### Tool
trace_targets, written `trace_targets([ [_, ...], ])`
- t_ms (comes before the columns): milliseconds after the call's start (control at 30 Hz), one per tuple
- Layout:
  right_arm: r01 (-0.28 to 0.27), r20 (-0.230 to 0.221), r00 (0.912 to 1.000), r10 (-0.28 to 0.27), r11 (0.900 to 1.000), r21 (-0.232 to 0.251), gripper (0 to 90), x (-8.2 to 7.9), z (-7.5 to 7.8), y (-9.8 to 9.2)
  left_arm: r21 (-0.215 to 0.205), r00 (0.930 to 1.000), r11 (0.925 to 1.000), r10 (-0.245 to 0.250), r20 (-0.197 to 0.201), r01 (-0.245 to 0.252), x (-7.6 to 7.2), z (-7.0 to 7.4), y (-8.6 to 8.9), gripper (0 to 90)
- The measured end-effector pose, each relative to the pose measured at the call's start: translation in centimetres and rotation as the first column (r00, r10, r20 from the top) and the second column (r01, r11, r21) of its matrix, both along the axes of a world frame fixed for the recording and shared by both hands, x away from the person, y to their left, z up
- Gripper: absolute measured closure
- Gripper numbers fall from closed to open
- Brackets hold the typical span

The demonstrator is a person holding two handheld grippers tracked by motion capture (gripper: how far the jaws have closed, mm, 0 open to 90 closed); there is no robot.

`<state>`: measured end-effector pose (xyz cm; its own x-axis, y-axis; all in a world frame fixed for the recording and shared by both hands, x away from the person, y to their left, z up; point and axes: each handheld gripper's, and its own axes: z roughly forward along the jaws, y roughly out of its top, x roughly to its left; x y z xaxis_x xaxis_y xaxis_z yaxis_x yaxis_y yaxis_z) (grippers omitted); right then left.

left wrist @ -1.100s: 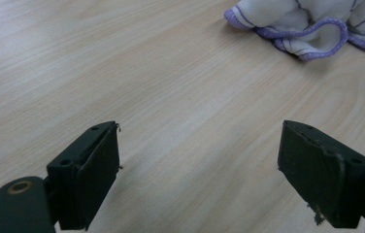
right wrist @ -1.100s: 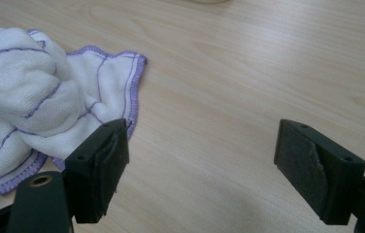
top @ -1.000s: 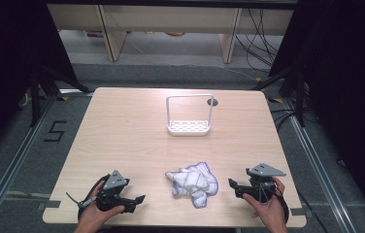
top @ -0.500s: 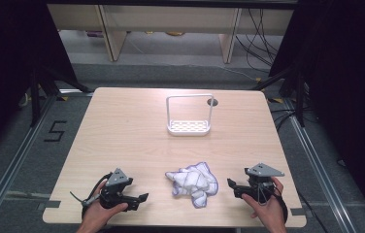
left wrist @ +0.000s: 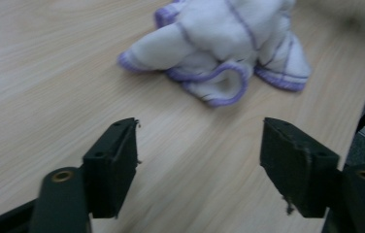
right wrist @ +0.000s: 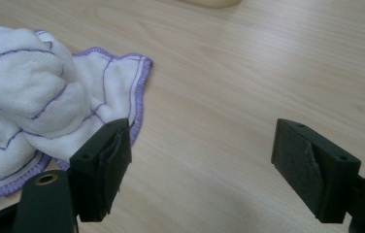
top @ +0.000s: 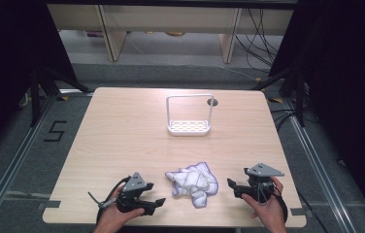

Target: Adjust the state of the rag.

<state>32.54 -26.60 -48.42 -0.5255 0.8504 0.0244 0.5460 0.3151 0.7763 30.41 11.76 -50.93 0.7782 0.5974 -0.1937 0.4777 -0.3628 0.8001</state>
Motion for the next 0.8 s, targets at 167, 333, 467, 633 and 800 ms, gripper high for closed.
trace_targets([
  [167,-0.010,-0.007,0.9999,0.010,1.000,0.019,23.1,0.1,-0.1,0.1,0.026,0.9986,0.9992,-0.030,0.042,0.029,0.0,0.2,-3.1,40.0],
  [333,-0.022,-0.025,0.9994,0.023,0.999,0.032,23.2,0.0,-0.1,0.2,0.069,0.9971,0.9966,-0.050,0.057,0.046,0.2,0.2,-4.3,47.6],
  [467,-0.033,-0.030,0.9990,0.034,0.999,0.031,23.2,0.1,-0.2,0.2,0.129,0.9933,0.9908,-0.053,0.103,0.040,1.0,0.0,-5.0,58.6],
  [633,-0.037,-0.027,0.9989,0.038,0.999,0.034,23.3,0.2,-0.1,0.3,0.113,0.9898,0.9931,-0.046,0.135,0.031,1.6,-0.2,-5.3,83.1],
  [800,-0.030,-0.024,0.9992,0.031,0.999,0.037,23.7,0.1,-0.1,0.4,0.124,0.9868,0.9914,-0.062,0.150,0.044,1.8,0.7,-4.3,85.0],
])
